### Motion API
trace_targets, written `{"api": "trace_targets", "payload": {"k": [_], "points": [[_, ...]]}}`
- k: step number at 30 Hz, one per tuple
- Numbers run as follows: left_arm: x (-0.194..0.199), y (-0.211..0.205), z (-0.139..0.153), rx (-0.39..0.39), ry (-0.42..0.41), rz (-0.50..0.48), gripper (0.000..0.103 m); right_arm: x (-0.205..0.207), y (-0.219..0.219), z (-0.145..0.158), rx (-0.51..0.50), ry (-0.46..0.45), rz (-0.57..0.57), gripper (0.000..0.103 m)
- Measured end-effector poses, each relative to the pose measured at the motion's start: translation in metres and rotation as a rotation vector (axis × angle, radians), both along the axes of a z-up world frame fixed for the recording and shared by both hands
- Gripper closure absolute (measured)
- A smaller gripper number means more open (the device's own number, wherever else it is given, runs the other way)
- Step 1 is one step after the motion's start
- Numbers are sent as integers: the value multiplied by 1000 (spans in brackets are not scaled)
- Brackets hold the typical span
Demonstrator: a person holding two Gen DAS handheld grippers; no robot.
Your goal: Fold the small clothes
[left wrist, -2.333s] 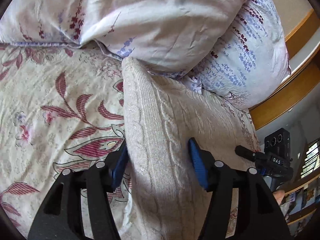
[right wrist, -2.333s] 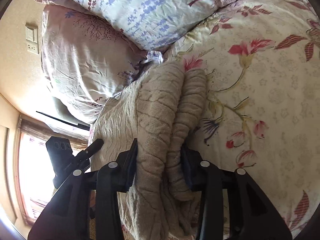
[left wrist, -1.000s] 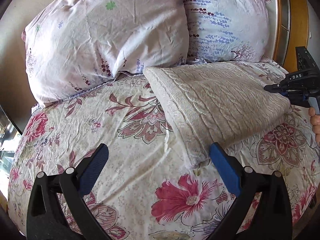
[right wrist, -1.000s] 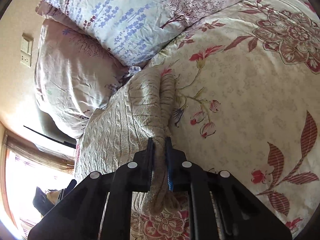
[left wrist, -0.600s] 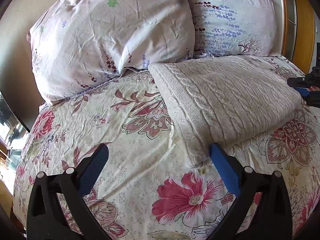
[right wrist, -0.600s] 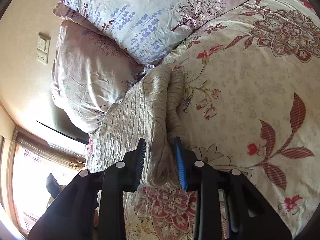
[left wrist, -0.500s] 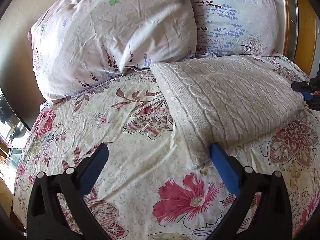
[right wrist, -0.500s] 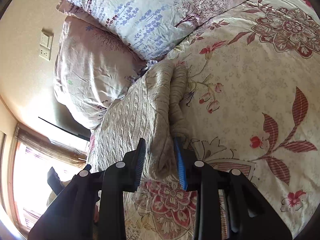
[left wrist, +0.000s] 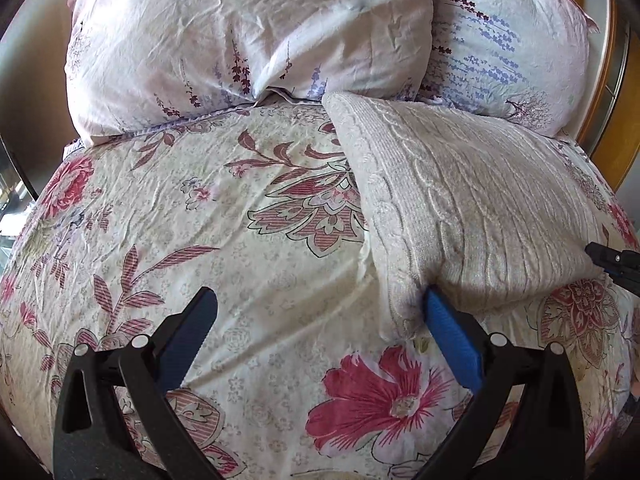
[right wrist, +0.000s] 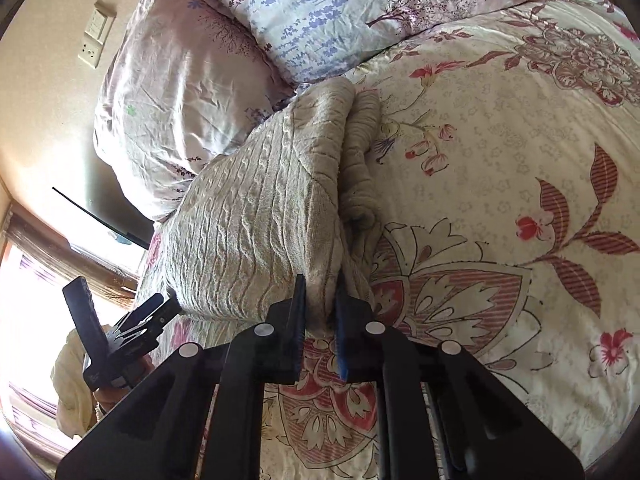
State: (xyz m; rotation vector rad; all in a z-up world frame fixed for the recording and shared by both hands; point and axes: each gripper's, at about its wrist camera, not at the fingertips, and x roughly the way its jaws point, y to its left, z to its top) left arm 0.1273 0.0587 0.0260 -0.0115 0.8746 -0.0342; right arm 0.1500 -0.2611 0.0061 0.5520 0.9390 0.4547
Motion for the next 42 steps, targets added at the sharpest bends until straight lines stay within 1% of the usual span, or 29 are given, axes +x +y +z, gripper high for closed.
{"api": "trace_targets", "payload": {"k": [2, 3, 4, 5, 7, 9, 11, 13, 16, 19, 20, 23, 26, 30, 36, 37, 39, 40, 42], "points": [[-14, 6, 16, -57, -52, -15, 2, -7, -8, 14, 3, -48, -31, 88], [-22, 9, 27, -96, -96, -17, 2, -11, -11, 23, 0, -91, -51, 85], [-25, 11, 37, -134, -131, -12, 2, -15, -12, 33, -16, -136, -65, 78], [-25, 10, 46, -177, -156, -6, 2, -17, -9, 42, -31, -174, -69, 75], [-16, 1, 56, -250, -179, -12, 2, -16, 6, 51, -63, -206, -35, 74], [-2, -20, 55, -266, -154, -28, 2, -13, 23, 50, -87, -205, 2, 74], [9, -45, 50, -257, -126, -60, 2, -11, 34, 45, -116, -196, 9, 74], [15, -67, 44, -215, -113, -85, 2, -8, 38, 41, -146, -184, 4, 74], [19, -90, 34, -69, -115, -89, 3, -8, 40, 35, -210, -180, -1, 74], [24, -97, 24, 28, -95, -84, 3, -8, 45, 34, -295, -188, -9, 74], [26, -97, 20, 47, -82, -80, 3, -6, 47, 33, -319, -180, -10, 74], [29, -95, 9, 69, -49, -76, 3, -4, 54, 24, -386, -152, -3, 74], [32, -94, 1, 72, -27, -72, 3, -2, 61, 20, -445, -153, 6, 74], [36, -89, -7, 42, 0, -64, 2, -1, 67, 18, -502, -158, 26, 73], [41, -87, -11, 18, 21, -59, 2, -7, 81, 13, -607, -187, 29, 72], [41, -86, -11, 11, 23, -59, 2, -3, 82, 16, -616, -190, 28, 72], [41, -86, -10, 6, 16, -67, 2, -4, 81, 17, -608, -199, 27, 71], [40, -84, -8, 3, 6, -77, 2, -5, 76, 19, -580, -201, 23, 71], [31, -76, -1, -18, -7, -79, 2, -11, 60, 27, -477, -199, -12, 71]]}}
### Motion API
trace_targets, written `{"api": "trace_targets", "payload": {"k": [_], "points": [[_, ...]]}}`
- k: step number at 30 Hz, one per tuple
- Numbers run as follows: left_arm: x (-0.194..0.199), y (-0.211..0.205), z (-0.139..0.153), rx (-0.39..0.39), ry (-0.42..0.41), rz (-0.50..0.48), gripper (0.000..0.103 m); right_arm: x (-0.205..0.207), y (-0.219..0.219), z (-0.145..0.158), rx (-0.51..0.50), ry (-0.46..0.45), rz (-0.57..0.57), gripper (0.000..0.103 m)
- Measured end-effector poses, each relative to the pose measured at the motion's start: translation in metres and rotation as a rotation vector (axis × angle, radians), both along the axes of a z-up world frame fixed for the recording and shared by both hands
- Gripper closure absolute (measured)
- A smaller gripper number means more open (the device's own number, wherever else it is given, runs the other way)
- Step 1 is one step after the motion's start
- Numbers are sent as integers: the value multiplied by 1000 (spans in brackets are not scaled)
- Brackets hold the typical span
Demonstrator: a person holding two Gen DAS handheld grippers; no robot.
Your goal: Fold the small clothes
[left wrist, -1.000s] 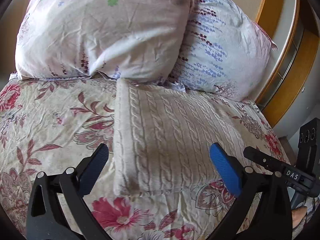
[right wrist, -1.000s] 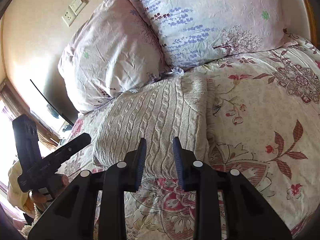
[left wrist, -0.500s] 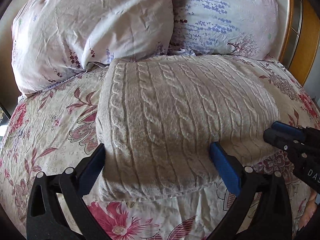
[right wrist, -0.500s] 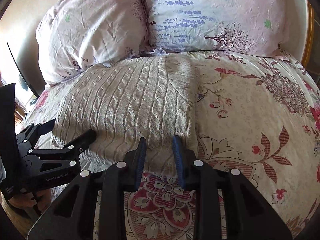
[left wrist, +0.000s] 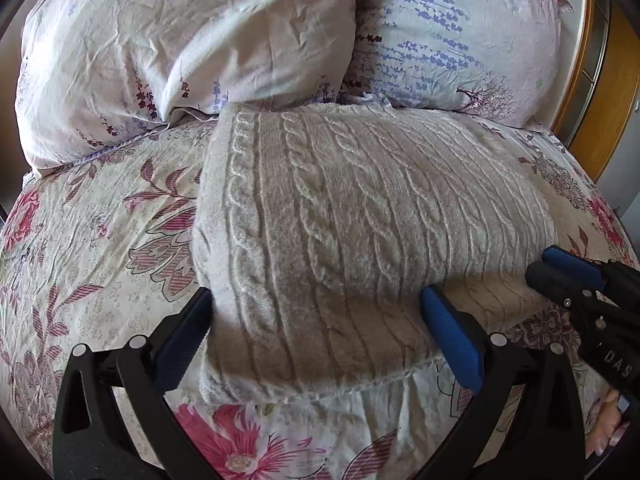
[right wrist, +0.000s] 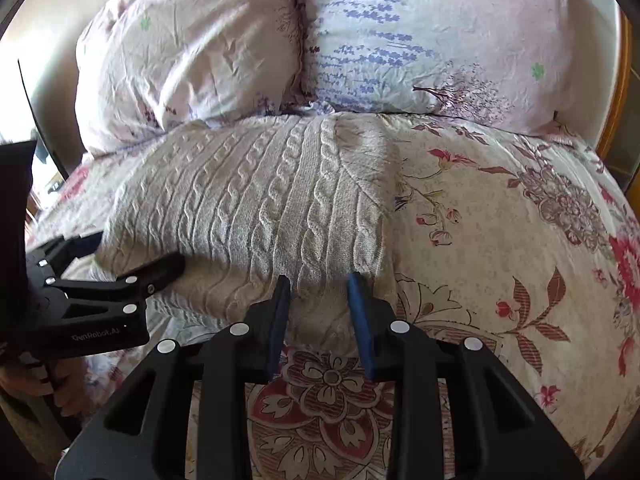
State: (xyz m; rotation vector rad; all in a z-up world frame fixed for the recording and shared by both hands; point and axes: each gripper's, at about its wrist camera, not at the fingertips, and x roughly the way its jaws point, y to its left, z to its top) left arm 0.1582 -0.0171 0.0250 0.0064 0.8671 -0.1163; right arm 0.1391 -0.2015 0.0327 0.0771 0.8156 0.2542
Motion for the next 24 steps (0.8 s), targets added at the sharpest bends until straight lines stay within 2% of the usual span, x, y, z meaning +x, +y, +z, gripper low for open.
{"api": "trace_targets", "payload": {"k": [1, 2, 3, 4, 6, 7, 11, 13, 19, 24], "points": [[-5, 7, 4, -12, -11, 5, 2, -4, -10, 5, 42, -9, -26, 57], [-11, 15, 9, -18, -28, 15, 2, -9, -19, 10, 42, -28, -70, 43], [-17, 24, 13, -16, -46, 33, 2, -13, -27, 16, 22, -55, -120, 13], [-22, 33, 17, -10, -63, 57, 2, -18, -34, 21, -1, -89, -155, 9], [-32, 51, 21, -9, -83, 95, 2, -26, -45, 29, -46, -125, -202, 6], [-36, 59, 22, -15, -83, 112, 2, -28, -49, 31, -66, -127, -228, 2], [-50, 75, 14, -37, -44, 142, 2, -28, -52, 29, -139, -101, -283, 1], [-56, 72, 9, -46, -27, 125, 2, -30, -44, 25, -143, -99, -245, 1], [-65, 48, -1, 7, -22, 90, 2, -40, 2, 10, -192, -72, -138, 1], [-57, 35, -12, 56, 20, 94, 2, -37, 19, -4, -176, -10, -108, 1]]}}
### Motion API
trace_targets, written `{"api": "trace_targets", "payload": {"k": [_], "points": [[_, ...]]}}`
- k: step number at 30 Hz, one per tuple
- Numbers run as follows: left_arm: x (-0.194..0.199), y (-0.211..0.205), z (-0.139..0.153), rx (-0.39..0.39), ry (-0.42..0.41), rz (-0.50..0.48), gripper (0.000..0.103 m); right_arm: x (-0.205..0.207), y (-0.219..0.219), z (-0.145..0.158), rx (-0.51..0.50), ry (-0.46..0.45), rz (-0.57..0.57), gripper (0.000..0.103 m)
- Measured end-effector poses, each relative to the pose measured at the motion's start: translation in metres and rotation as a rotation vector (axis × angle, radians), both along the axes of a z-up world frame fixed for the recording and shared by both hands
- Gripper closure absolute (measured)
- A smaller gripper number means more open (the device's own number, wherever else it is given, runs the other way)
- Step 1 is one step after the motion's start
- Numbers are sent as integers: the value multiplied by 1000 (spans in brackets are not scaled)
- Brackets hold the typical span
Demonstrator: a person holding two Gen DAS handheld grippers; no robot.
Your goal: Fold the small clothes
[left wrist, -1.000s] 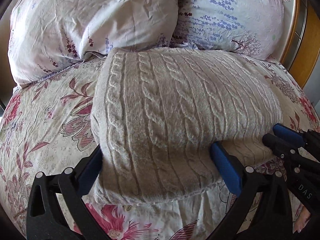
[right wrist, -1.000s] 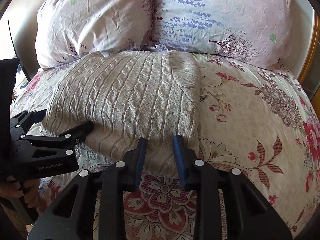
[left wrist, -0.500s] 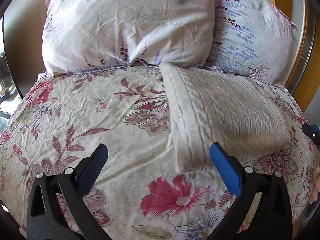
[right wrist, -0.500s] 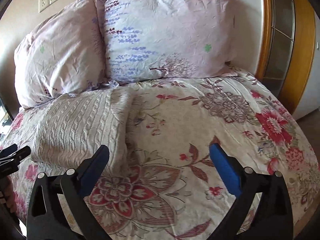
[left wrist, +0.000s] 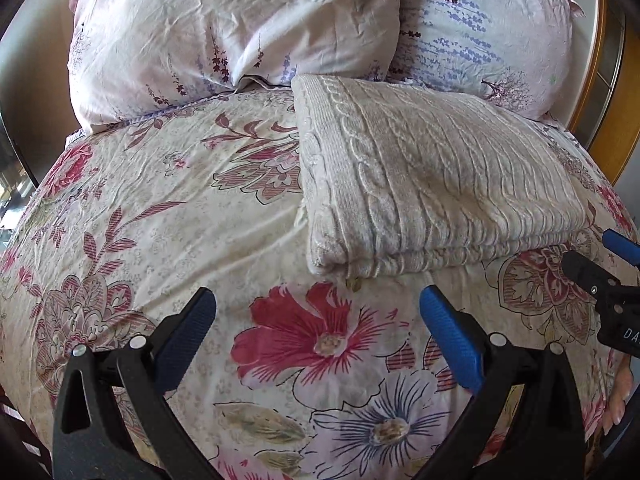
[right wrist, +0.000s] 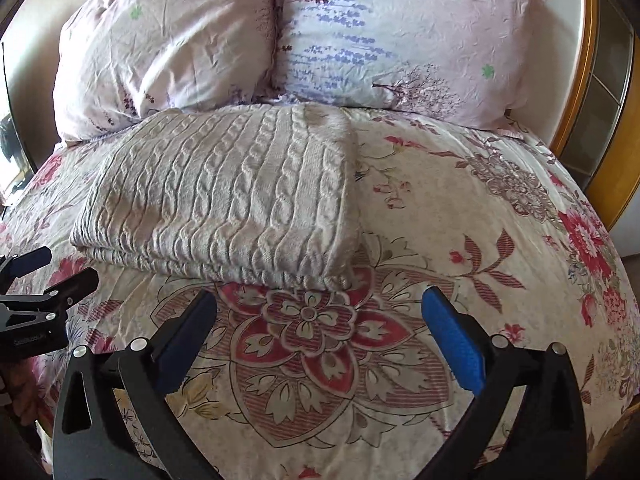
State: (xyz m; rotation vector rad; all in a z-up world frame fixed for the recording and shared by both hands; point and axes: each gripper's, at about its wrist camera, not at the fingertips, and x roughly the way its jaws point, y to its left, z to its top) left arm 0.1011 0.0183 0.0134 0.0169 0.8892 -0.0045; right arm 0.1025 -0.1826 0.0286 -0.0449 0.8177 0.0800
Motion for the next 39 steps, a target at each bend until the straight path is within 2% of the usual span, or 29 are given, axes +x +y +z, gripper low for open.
{"api": "trace_targets", "payload": {"k": [3, 10, 12, 39], "points": [[3, -2, -4, 34, 17, 8, 2, 2, 4, -7, 0, 30, 3, 1], [6, 1, -8, 10, 36, 13, 2, 10, 7, -18, -5, 113, 10, 1], [7, 2, -8, -1, 38, 14, 2, 12, 4, -19, 22, 129, 9, 1], [6, 2, -8, -3, 35, 16, 2, 10, 7, -19, 19, 124, 33, 1]]}}
